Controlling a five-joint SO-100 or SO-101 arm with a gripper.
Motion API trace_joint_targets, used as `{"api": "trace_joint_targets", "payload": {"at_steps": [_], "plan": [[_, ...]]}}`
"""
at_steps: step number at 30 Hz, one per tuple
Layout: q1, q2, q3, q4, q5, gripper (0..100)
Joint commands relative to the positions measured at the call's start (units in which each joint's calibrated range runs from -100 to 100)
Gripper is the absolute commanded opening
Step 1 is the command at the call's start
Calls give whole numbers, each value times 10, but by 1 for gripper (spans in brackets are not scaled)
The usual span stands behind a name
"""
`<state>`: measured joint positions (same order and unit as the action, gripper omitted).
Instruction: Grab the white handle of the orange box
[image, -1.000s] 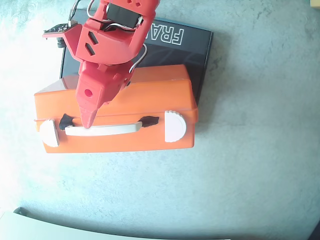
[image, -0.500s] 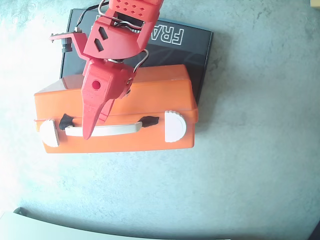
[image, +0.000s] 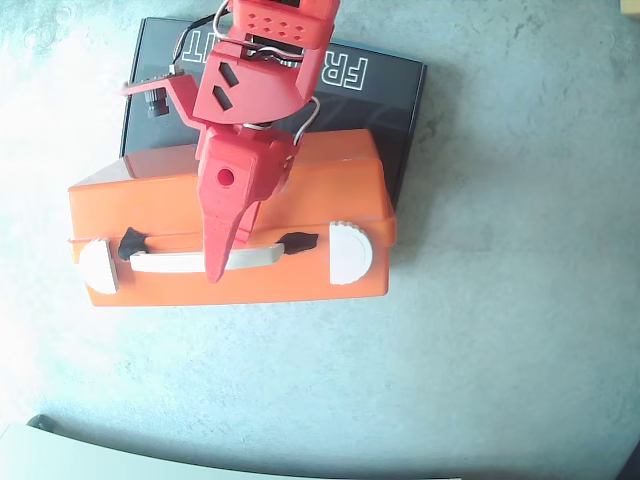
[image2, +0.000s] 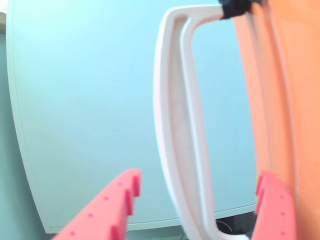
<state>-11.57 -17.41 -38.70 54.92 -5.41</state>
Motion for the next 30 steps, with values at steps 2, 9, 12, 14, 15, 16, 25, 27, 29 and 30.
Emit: {"api": "trace_joint_targets", "payload": {"at_steps": [2,9,12,14,15,16,25,27,29,30], "plan": [[19,33,6,11,1,28],[38,76,-2,9,-2,28],[56,108,-8,2,-2,28],[71,125,-26,2,3,27],[79,137,-37,2,3,25],[84,146,-48,2,3,21],[71,225,-196,8,-3,1],[61,230,-201,26,-7,2],[60,234,-201,79,-37,2],[59,237,-200,115,-49,2]]}}
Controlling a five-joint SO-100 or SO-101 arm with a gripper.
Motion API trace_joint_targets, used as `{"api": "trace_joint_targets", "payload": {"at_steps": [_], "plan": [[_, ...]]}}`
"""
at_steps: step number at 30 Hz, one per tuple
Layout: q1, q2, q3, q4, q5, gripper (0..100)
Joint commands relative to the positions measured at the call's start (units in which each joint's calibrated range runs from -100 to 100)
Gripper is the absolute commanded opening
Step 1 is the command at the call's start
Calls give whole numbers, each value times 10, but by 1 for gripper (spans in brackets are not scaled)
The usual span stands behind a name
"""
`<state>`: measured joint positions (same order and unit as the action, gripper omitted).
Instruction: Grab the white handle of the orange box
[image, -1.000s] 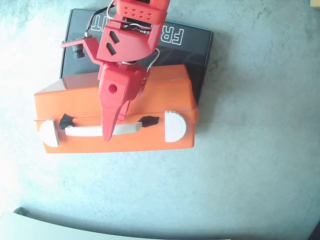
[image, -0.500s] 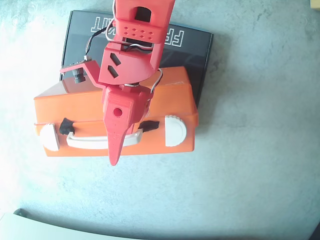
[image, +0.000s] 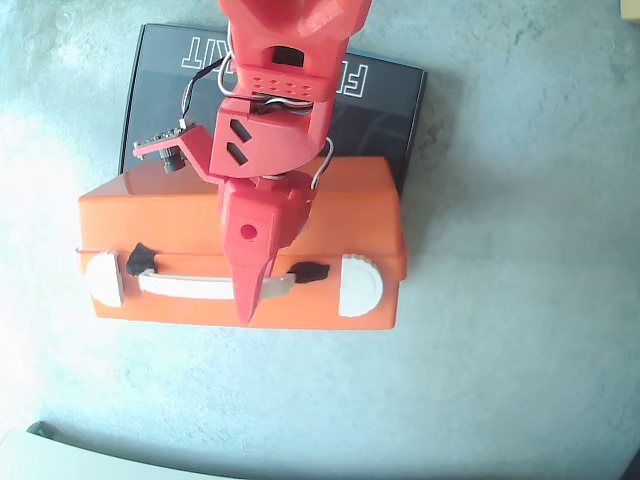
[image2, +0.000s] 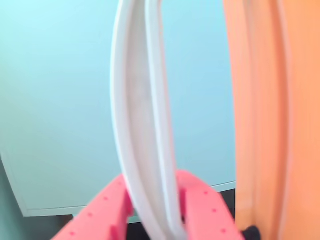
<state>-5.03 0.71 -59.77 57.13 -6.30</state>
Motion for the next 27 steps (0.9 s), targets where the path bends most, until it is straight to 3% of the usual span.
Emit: {"api": "trace_joint_targets", "payload": {"at_steps": [1,4,7,12,16,24,27], "plan": [[-7,60,19,128,-48,2],[-10,84,78,220,-43,2],[-19,104,160,265,-2,2],[-31,120,331,185,20,2],[-43,111,513,48,16,2],[-54,-35,1083,-521,-63,2],[-39,-93,1228,-673,-77,2]]}}
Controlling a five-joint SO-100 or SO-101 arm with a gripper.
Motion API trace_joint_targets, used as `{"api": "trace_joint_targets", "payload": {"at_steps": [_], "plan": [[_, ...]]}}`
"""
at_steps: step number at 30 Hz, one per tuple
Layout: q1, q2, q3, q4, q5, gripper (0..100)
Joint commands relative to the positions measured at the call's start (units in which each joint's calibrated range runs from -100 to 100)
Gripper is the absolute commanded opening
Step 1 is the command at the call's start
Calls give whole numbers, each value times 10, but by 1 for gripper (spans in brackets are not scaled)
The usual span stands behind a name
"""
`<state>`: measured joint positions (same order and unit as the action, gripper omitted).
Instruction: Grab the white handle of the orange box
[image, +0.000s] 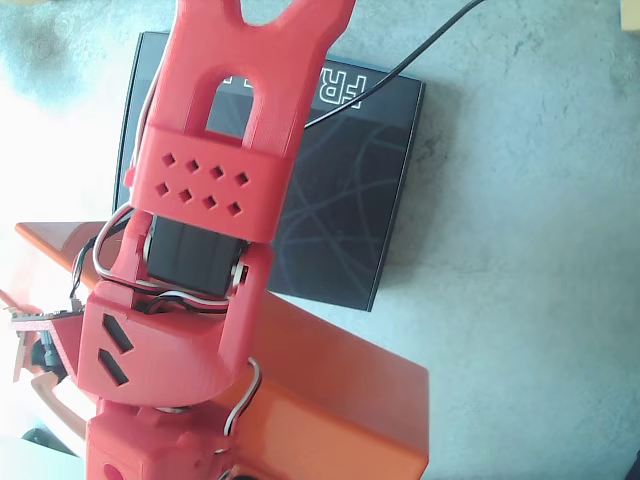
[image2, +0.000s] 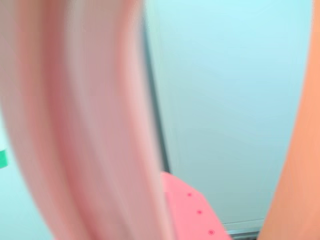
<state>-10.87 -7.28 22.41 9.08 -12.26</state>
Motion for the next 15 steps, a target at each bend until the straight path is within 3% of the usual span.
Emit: {"api": "trace_joint_targets", "payload": {"at_steps": [1,7,15], "plan": [[26,-31,445,-218,-18,2],[52,-82,517,-165,-14,2],[45,-84,521,19,-14,2]]}}
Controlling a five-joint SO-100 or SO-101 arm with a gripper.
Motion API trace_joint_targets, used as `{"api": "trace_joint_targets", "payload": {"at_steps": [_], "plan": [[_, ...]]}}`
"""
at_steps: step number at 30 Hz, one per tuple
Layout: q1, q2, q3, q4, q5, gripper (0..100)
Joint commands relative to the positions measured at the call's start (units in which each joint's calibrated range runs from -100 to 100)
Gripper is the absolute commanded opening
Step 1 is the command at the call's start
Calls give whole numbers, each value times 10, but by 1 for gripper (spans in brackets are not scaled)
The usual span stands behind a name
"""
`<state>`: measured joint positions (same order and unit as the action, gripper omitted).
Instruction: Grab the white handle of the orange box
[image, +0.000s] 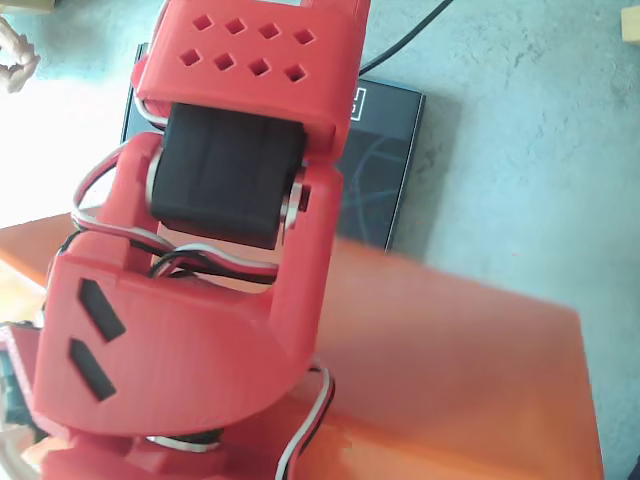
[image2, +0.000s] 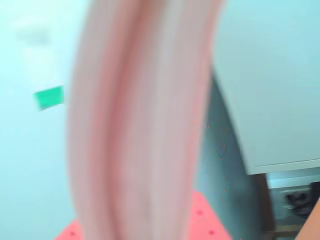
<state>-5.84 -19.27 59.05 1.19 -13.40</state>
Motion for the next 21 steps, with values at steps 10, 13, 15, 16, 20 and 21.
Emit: {"api": "trace_joint_targets", "payload": {"at_steps": [10,13,15,16,20,21], "plan": [[-3,31,155,148,-2,2],[-3,32,155,146,-2,2],[-2,32,155,144,-2,2],[-2,32,155,144,-2,2],[-6,29,155,142,-2,2],[-6,29,154,142,-2,2]]}}
